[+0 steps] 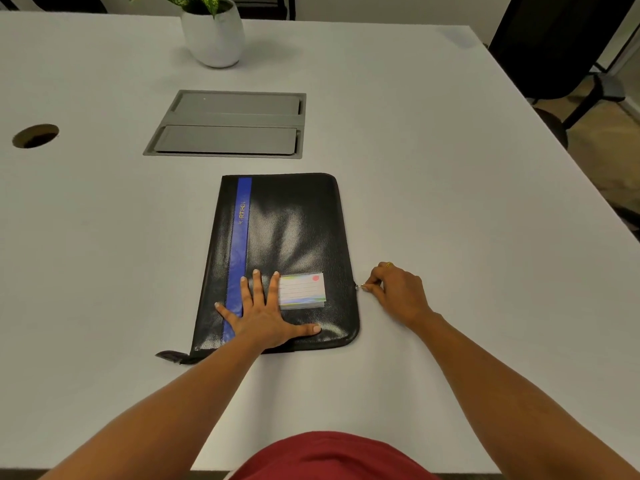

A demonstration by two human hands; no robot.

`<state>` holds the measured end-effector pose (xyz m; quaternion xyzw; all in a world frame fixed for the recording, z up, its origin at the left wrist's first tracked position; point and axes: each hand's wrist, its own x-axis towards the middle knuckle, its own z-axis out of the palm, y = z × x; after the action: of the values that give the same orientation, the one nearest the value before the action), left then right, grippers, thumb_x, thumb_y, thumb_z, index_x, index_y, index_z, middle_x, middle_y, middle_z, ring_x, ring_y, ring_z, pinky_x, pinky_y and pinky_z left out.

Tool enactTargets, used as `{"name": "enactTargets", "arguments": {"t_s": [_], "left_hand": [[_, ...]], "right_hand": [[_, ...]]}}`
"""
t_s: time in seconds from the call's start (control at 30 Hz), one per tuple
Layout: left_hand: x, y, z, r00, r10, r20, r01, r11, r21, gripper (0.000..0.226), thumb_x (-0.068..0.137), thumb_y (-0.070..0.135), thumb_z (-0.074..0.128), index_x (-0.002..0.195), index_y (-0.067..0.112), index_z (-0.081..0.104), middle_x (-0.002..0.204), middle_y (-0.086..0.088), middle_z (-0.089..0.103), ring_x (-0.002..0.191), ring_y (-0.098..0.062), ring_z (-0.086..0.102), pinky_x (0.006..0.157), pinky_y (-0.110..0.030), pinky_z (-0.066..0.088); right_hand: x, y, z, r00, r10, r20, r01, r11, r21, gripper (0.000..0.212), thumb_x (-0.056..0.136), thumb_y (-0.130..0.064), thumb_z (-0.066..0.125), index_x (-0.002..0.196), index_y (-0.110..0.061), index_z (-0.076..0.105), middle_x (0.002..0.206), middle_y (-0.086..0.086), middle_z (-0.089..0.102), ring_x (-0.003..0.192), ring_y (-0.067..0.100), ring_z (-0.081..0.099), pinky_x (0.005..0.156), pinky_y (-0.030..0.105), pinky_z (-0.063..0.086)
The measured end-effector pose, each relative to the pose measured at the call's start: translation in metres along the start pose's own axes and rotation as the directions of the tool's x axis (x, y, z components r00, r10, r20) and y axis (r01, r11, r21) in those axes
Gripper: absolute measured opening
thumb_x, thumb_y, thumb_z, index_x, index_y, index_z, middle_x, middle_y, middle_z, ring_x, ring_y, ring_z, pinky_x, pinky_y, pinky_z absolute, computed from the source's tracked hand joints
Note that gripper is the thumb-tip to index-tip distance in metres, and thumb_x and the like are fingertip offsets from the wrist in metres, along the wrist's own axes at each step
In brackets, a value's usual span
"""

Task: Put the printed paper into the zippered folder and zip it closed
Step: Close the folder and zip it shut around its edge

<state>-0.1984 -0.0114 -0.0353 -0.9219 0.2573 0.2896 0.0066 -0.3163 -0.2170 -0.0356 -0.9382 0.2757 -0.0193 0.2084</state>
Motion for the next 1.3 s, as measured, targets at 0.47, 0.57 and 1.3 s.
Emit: {"name": "enactTargets", "arguments": {"t_s": [0.47,0.57,1.3], "left_hand": [[0.002,0.006,-0.003,1.000,-0.021,0.014,0.021,1.000,0.014,0.127,0.059,0.085,0.049,0.144,0.025,-0.025,0.150,-0.007,-0.035,0.138,-0.031,-0.032,0.102,-0.070,-0.011],[0.008,0.016,-0.010,0.999,-0.009,-0.033,0.009,1.000,0.002,0.121,0.061,0.081,0.052,0.148,0.025,-0.011,0.153,-0.008,-0.027,0.140,-0.031,-0.026,0.103,-0.069,-0.011],[0.081,0.013,-0.008,0.901,0.087,-0.425,-0.083,0.996,0.027,0.085,0.072,0.069,-0.008,0.148,0.033,0.006,0.159,-0.001,-0.001,0.146,-0.023,-0.006,0.107,-0.067,-0.007]], "right_hand": [[0.026,0.003,0.004,0.999,0.009,0.037,-0.013,0.993,0.118,0.019,0.087,-0.029,0.060,0.090,-0.011,0.065,0.095,0.003,0.065,0.074,0.012,0.047,0.069,0.022,0.033],[0.025,0.002,0.012,1.000,-0.013,0.021,0.009,0.986,0.167,0.018,0.089,-0.027,0.058,0.091,-0.010,0.064,0.087,0.001,0.059,0.076,0.011,0.047,0.070,0.023,0.034],[0.047,0.008,0.015,0.993,0.112,0.025,-0.113,0.918,0.379,0.012,0.077,-0.028,0.072,0.080,-0.016,0.073,0.073,-0.015,0.052,0.065,0.003,0.046,0.061,0.016,0.034]]}}
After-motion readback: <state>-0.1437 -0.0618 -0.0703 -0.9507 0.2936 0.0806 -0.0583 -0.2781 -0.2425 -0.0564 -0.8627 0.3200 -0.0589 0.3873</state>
